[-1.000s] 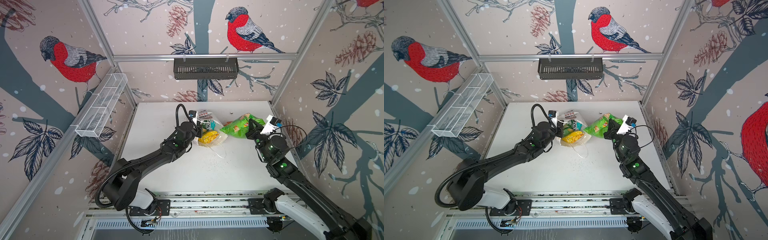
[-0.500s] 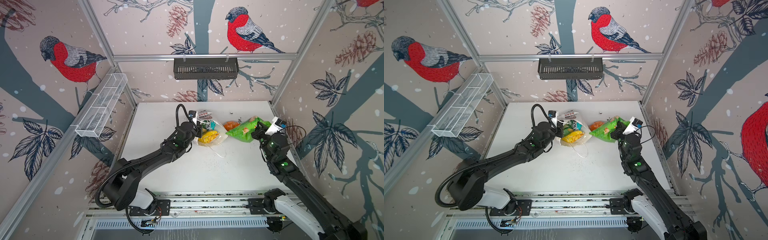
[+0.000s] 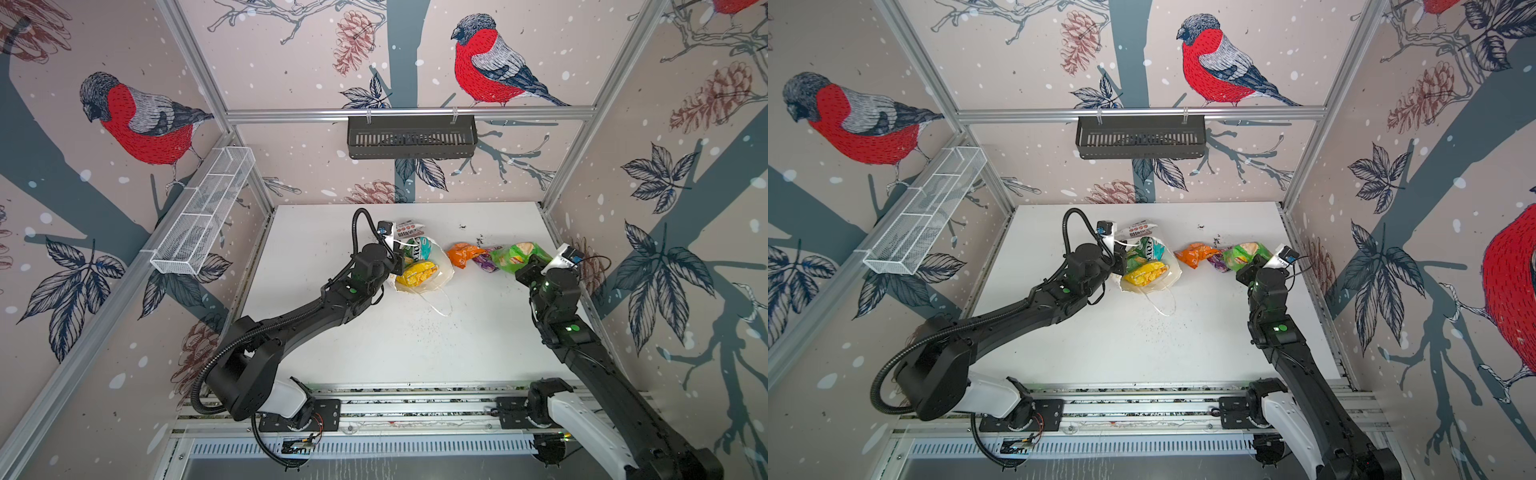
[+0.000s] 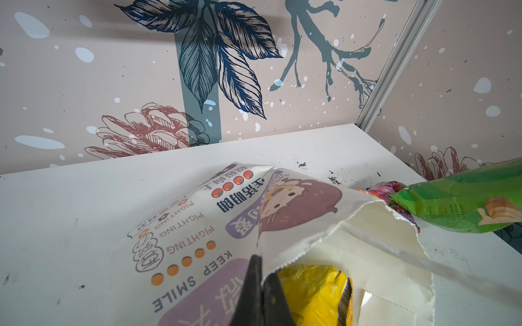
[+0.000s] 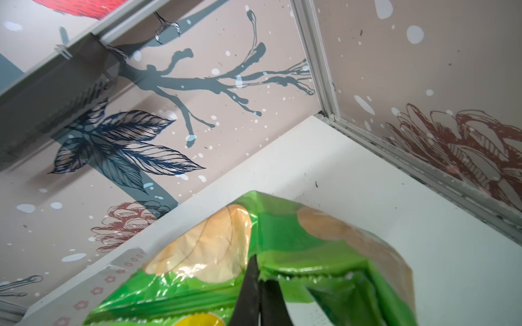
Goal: Take the snacks out of the paper bag
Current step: Place the snack at the middle-right of the table.
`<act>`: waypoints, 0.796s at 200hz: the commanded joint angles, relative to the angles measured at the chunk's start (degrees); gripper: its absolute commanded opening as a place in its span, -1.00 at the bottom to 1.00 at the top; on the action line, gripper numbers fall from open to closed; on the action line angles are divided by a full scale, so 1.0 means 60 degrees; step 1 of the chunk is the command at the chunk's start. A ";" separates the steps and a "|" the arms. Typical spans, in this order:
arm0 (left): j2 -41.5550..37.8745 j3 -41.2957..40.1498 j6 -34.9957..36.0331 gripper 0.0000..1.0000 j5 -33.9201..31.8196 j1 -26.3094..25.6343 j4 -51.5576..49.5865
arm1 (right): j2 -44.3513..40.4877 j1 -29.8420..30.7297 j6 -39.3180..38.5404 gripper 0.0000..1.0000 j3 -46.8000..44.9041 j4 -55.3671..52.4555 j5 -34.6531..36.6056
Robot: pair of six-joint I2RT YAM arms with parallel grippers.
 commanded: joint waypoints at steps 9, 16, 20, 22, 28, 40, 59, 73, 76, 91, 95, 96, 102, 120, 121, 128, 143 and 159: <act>0.0073 -0.0005 -0.0016 -1.00 -0.0086 -0.0025 -0.0129 | 0.0367 -0.0197 -0.0019 -1.00 -0.0079 -0.0326 0.0452; 0.0062 -0.0005 -0.0015 -1.00 -0.0083 -0.0025 -0.0138 | 0.0454 -0.0265 0.0019 -1.00 -0.0206 -0.0232 0.0348; 0.0053 -0.0005 -0.0009 -1.00 -0.0087 -0.0025 -0.0151 | 0.0502 -0.0288 0.0066 -1.00 -0.0265 -0.0191 0.0299; 0.0048 -0.0001 -0.0007 -1.00 -0.0090 -0.0025 -0.0151 | 0.0512 -0.0300 0.0095 -1.00 -0.0294 -0.0176 0.0284; 0.0035 -0.0005 0.0000 -1.00 -0.0114 -0.0025 -0.0169 | 0.0590 -0.0318 0.0173 -1.00 -0.0366 -0.0141 0.0250; -0.0016 -0.0031 0.0014 -1.00 -0.0180 -0.0025 -0.0152 | 0.0675 -0.0334 0.0262 -1.00 -0.0528 -0.0026 0.0166; -0.0060 -0.0063 0.0018 -1.00 -0.0205 -0.0025 -0.0118 | 0.0752 -0.0348 0.0321 -1.00 -0.0734 0.0144 0.0152; -0.0043 -0.0063 0.0006 -1.00 -0.0171 -0.0025 -0.0114 | 0.0824 -0.0374 0.0300 -1.00 -0.0831 0.0186 0.0245; -0.0037 -0.0063 0.0014 -1.00 -0.0160 -0.0025 -0.0122 | 0.0858 -0.0402 0.0278 -1.00 -0.0843 0.0173 0.0259; 0.0009 -0.0049 -0.0007 -1.00 -0.0129 -0.0025 -0.0123 | 0.0937 -0.0448 0.0215 -1.00 -0.0862 0.0113 0.0324; 0.0016 -0.0038 -0.0011 -1.00 -0.0112 -0.0025 -0.0118 | 0.0954 -0.0455 0.0199 -1.00 -0.0872 0.0112 0.0336; 0.0016 -0.0036 -0.0006 -1.00 -0.0114 -0.0025 -0.0117 | 0.0962 -0.0460 0.0191 -1.00 -0.0876 0.0112 0.0349; 0.0029 -0.0035 -0.0014 -1.00 -0.0108 -0.0025 -0.0128 | 0.0993 -0.0477 0.0170 -1.00 -0.0892 0.0112 0.0403; 0.0031 -0.0033 -0.0043 -1.00 -0.0077 -0.0025 -0.0107 | 0.1161 -0.0495 0.0065 -1.00 -0.0802 -0.0167 0.0944; 0.0031 -0.0033 -0.0044 -1.00 -0.0082 -0.0025 -0.0112 | 0.1168 -0.0495 0.0065 -1.00 -0.0790 -0.0218 0.1005; 0.0031 -0.0034 -0.0057 -1.00 -0.0070 -0.0025 -0.0116 | 0.1260 -0.0495 0.0139 -1.00 -0.0679 -0.0595 0.1410; 0.0009 -0.0027 -0.0056 -1.00 -0.0052 -0.0025 -0.0136 | 0.1315 -0.0488 0.0103 -1.00 -0.0594 -0.0849 0.1958; -0.0013 -0.0052 -0.0059 -1.00 -0.0076 -0.0025 -0.0127 | 0.1335 -0.0495 -0.0045 -1.00 -0.0763 -0.0635 0.1902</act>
